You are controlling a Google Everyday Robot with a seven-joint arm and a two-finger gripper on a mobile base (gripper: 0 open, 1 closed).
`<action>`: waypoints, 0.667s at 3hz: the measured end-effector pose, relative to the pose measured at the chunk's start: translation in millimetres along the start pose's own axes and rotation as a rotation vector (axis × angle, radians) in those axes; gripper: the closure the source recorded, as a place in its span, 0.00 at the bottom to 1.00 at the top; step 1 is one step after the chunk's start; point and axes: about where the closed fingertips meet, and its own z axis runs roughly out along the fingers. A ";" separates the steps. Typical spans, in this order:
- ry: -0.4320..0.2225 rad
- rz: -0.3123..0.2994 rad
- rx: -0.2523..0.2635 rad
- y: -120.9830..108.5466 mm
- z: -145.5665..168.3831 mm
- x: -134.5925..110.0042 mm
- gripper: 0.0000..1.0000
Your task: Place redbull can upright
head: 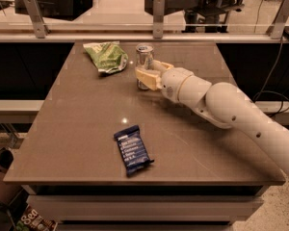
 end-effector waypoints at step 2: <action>0.000 -0.001 -0.006 3.2 2.4 -0.5 0.00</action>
Offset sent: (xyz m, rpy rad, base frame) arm -0.0002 0.0018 0.0002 0.0001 -0.0003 0.0027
